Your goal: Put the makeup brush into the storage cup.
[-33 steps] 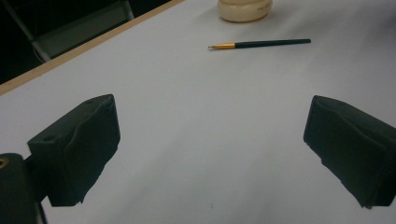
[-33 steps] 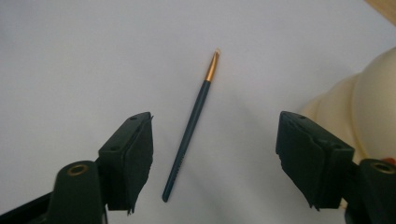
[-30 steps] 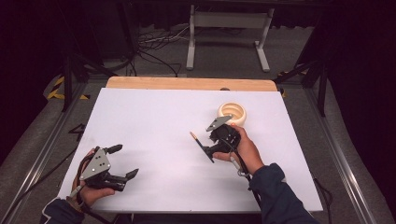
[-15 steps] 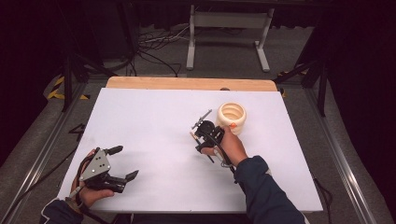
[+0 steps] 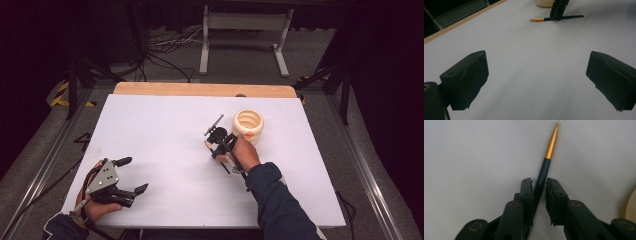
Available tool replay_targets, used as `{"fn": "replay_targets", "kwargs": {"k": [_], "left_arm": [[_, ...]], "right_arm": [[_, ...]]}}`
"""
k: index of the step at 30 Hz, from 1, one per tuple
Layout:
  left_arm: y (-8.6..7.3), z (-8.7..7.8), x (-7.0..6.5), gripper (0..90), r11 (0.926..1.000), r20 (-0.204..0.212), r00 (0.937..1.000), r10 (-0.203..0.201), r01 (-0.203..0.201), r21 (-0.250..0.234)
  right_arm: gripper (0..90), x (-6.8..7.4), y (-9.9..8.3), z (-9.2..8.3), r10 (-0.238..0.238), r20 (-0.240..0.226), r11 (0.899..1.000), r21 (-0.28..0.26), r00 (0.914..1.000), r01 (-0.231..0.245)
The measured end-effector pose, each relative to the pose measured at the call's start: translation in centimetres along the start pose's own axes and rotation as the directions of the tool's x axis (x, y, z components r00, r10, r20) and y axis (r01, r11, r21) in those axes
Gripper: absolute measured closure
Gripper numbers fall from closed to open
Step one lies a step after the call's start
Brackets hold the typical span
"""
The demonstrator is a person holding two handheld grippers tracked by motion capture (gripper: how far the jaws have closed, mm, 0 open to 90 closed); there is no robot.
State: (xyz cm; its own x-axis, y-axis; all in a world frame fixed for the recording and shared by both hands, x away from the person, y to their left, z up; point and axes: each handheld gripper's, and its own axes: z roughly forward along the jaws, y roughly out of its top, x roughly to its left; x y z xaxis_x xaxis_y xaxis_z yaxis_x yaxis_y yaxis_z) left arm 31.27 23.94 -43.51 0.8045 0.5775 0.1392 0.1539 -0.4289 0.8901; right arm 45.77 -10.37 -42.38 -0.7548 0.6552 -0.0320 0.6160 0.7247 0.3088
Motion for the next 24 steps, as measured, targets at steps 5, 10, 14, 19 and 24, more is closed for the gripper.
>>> {"fn": "replay_targets", "kwargs": {"k": [5, 10, 14, 19, 24], "left_arm": [[0.0, -0.1, 0.1, 4.9, 0.9998, 0.003, 0.9999, -0.016, 0.016, -0.013], [-0.1, -0.1, 0.1, 5.0, 0.9998, 0.0, 0.9999, -0.016, 0.016, -0.007], [-0.1, 0.0, 0.1, 5.1, 0.9998, -0.003, 0.9999, -0.017, 0.017, -0.006], [-0.1, -0.1, 0.1, 5.1, 0.9998, -0.004, 0.9998, -0.017, 0.017, -0.007], [-0.1, 0.0, 0.2, 5.2, 0.9998, -0.005, 0.9998, -0.02, 0.02, -0.006]], "right_arm": [[84.0, -0.3, -0.1, 0.0, 0.019, -0.015, 1.0, -0.005, 0.9997, -0.02], [84.1, -0.1, -0.2, -0.2, -0.008, 0.005, 1.0, 0.005, 1.0, 0.008], [84.1, -0.2, -0.5, -0.8, -0.005, 0.003, 1.0, -0.025, 1.0, 0.005], [84.2, -0.4, -1.0, -2.0, 0.015, -0.008, 0.996, -0.087, 0.9999, -0.016], [84.2, -0.3, -1.3, -2.8, 0.016, -0.003, 0.989, -0.15, 0.9999, -0.016]]}}
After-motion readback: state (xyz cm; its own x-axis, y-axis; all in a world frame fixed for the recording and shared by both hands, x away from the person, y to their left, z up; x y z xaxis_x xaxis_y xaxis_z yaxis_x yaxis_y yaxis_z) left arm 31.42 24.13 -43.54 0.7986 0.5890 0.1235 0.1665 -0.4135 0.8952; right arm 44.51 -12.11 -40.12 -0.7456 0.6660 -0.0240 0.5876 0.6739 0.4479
